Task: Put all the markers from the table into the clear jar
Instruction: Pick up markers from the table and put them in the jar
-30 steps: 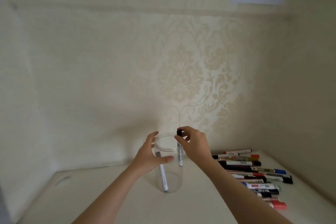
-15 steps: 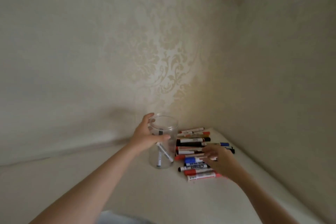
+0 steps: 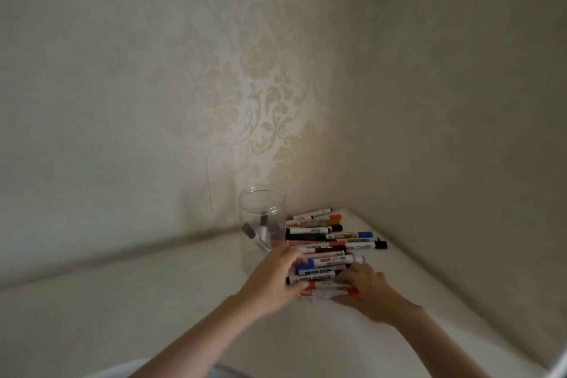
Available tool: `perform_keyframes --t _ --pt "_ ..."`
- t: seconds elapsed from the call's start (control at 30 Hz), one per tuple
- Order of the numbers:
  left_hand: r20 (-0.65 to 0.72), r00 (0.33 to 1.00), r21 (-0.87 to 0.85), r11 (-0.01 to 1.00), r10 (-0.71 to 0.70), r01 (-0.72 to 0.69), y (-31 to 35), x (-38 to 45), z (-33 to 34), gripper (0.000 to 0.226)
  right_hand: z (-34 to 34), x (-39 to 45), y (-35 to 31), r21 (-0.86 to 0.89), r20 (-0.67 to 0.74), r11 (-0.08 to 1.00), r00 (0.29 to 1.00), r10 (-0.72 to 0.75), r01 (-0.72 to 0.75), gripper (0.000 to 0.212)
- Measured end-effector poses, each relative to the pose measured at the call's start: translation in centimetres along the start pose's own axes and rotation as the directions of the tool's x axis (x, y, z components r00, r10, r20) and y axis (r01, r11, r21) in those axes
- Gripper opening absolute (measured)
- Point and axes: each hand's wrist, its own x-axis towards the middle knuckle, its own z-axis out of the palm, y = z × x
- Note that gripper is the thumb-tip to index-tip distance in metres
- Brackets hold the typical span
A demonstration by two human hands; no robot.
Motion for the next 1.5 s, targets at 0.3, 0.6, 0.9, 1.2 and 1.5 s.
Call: perform_keyframes --t 0.3,0.6,0.9,1.2,1.5 --pt "0.093 0.99 -0.037 0.993 -0.108 0.112 0.0 0.1 3.9 0.032 0.1 -1.0 0.0 0.323 -0.074 0.943 0.995 -0.064 0.084 0.015" --pt "0.081 0.863 -0.849 0.42 -0.499 0.322 1.3 1.3 2.6 0.031 -0.5 -1.7 -0.3 0.618 -0.291 0.78 0.951 0.109 0.1 0.028" --pt "-0.541 0.787 -0.527 0.849 -0.296 -0.043 2.2 7.2 -13.3 0.013 -11.9 1.2 -2.0 0.72 -0.55 0.681 0.708 0.443 0.133 0.014" --pt "-0.501 0.817 -0.267 0.949 -0.287 0.169 -3.6 5.1 -13.2 0.016 -14.7 8.5 -13.0 0.519 -0.482 0.848 0.855 0.189 0.106 0.026" --pt "-0.428 0.901 0.085 0.996 0.071 -0.038 0.2 3.1 -10.2 0.02 -11.1 7.3 -9.4 0.582 -0.453 0.811 0.852 0.262 0.061 0.024"
